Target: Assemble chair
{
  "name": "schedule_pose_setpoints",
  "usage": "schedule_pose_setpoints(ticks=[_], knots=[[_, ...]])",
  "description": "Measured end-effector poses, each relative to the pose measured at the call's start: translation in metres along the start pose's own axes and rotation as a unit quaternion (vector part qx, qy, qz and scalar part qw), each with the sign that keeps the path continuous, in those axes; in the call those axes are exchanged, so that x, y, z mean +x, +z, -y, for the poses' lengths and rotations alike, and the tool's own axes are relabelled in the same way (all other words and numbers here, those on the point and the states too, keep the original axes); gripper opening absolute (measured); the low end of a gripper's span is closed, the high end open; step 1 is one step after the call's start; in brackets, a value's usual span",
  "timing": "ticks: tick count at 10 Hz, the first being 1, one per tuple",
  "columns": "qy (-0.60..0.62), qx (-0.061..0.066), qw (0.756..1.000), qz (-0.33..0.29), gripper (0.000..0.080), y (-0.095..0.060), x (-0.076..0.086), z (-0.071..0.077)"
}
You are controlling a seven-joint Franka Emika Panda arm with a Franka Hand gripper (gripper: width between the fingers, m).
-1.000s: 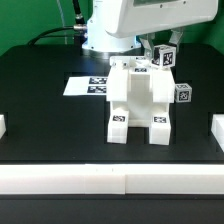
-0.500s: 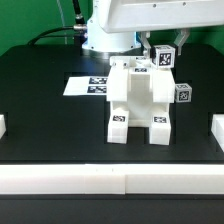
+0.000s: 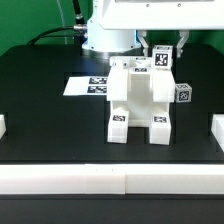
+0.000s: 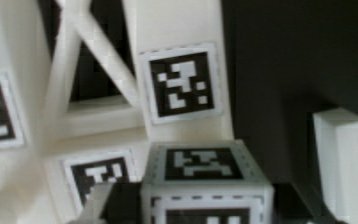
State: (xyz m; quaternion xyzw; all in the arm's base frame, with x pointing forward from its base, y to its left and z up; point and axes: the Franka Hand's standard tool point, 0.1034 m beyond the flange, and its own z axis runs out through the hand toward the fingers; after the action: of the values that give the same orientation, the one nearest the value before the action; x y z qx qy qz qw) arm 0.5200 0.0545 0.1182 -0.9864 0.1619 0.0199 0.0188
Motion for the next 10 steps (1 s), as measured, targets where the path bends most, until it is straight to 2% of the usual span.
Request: schedule_pose_setpoints(ticks=[3,5,7,9,10], knots=[[0.129,0.004,0.992,0.001,0.0287,0.0002,0.0005,0.0009],[0.214,0.015,0.977,0.007,0.0287,0.0005,0.0008,0.0013],[0.309,0.018,0.951,0.01,0.0287,0.0007,0.0015,0.0018],[0.332,0.018,0.943,0.009,0.0287,0.0008,0.0014,0.0029],[0.311,0.017,0.95,0.009,0.0287,0.0009,0.0012,0.0025]])
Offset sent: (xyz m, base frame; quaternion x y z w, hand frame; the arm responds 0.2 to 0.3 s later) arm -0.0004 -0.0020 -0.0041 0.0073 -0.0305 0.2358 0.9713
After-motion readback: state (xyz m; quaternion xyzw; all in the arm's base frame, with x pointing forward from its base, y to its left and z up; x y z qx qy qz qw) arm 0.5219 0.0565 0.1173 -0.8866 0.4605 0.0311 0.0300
